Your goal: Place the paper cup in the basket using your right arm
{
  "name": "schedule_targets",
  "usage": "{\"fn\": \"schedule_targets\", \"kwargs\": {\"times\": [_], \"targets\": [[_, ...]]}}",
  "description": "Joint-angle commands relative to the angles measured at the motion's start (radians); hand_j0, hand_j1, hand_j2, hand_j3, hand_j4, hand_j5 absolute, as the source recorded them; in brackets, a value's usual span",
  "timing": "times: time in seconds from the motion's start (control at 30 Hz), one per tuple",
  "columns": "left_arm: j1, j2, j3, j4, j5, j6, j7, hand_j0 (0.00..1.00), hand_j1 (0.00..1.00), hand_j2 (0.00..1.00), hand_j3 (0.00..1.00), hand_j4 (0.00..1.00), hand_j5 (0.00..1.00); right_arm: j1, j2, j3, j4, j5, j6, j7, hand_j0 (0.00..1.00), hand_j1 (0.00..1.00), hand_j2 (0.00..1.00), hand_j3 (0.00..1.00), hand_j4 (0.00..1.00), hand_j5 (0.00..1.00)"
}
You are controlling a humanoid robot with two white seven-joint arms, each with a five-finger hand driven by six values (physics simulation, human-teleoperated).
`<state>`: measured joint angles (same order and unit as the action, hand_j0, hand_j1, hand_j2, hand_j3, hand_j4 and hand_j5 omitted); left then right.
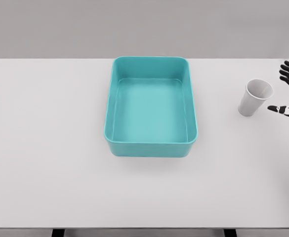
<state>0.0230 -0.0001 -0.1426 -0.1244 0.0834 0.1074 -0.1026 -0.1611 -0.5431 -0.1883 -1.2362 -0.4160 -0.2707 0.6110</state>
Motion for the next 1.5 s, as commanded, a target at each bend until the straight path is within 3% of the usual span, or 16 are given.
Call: {"fn": "schedule_targets", "kwargs": {"times": [0.0,0.13,0.3,0.53,0.77,1.47], "targets": [[0.0,0.0,0.0,0.0,0.001,0.0,0.0,1.0,1.0,1.0,1.0,1.0,1.0,0.0,0.002,0.001,0.047,-0.036,0.001,0.0,1.0,1.0,1.0,1.0,1.0,1.0],[0.0,0.0,0.0,0.0,0.001,0.0,0.0,1.0,1.0,1.0,1.0,1.0,1.0,-0.005,0.034,0.02,0.121,-0.056,-0.013,0.0,1.0,1.0,1.0,1.0,1.0,1.0],[0.0,0.0,0.0,0.0,0.001,0.0,0.0,1.0,1.0,1.0,1.0,1.0,1.0,-0.063,0.037,0.095,0.219,-0.056,-0.039,0.0,1.0,1.0,1.0,1.0,1.0,1.0],[0.0,0.0,0.0,0.0,-0.001,0.0,0.0,1.0,1.0,1.0,1.0,1.0,1.0,-0.069,0.038,0.118,0.227,-0.055,-0.039,0.0,1.0,1.0,1.0,1.0,1.0,1.0],[0.0,0.0,0.0,0.0,0.001,0.0,0.0,1.0,1.0,1.0,1.0,1.0,1.0,-0.123,0.064,0.159,0.261,-0.046,-0.039,0.0,1.0,1.0,1.0,1.0,1.0,1.0],[0.0,0.0,0.0,0.0,0.001,0.0,0.0,1.0,1.0,1.0,1.0,1.0,1.0,-0.126,0.072,0.171,0.291,-0.037,-0.038,0.0,1.0,1.0,1.0,1.0,1.0,1.0]]}}
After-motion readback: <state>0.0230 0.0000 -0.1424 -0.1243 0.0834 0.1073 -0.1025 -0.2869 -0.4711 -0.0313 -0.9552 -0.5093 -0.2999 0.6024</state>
